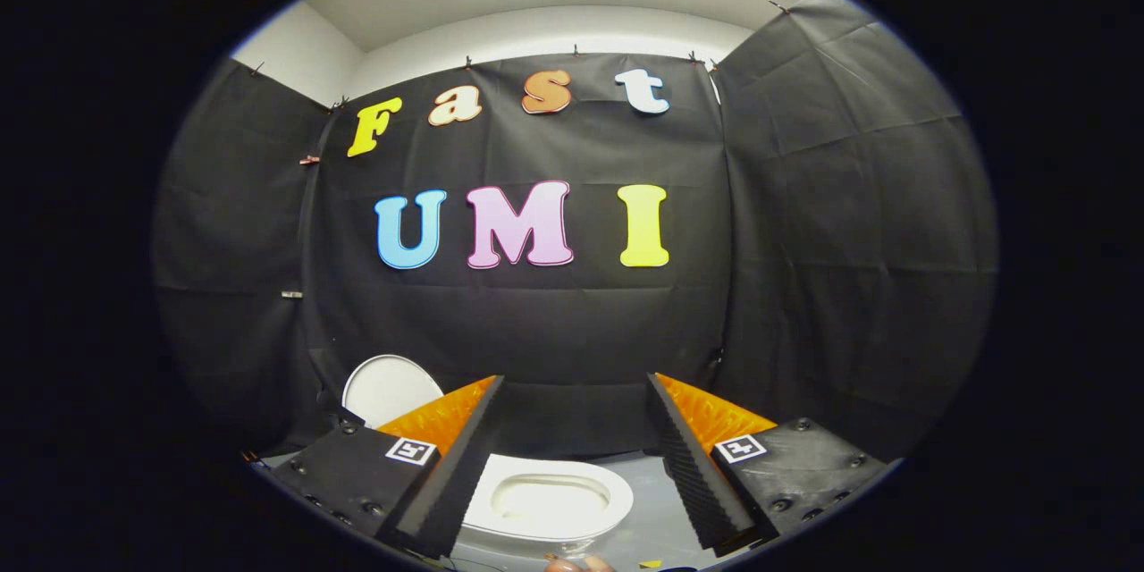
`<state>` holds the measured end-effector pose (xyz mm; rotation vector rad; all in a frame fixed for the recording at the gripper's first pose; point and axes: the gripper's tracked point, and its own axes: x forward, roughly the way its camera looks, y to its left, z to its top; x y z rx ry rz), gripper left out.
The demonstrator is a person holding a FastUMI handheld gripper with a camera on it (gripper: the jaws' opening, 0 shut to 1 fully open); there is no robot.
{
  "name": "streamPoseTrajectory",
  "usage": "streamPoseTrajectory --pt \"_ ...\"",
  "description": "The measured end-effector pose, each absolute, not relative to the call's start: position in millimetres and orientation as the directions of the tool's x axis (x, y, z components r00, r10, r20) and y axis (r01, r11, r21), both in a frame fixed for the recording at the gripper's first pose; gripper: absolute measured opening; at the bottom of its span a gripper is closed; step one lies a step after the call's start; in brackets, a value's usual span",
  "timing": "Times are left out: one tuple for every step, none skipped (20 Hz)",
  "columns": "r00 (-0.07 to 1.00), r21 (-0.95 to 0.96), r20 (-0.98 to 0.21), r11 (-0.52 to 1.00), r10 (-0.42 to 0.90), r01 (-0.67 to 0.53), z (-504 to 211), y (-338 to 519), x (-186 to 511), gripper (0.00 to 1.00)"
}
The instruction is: Open the toilet lid.
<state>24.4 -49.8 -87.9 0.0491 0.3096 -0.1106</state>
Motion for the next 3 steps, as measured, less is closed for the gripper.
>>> streamPoseTrajectory --pt "0.947 0.027 -0.306 0.994 -0.097 0.110 -87.1 -49.7 23.9 0.98" --pt "0.948 0.020 -0.304 0.995 -0.090 0.101 -86.8 -48.1 22.6 0.99" --pt "0.949 0.011 -0.304 0.996 -0.086 0.094 -86.8 -47.7 21.5 0.99"
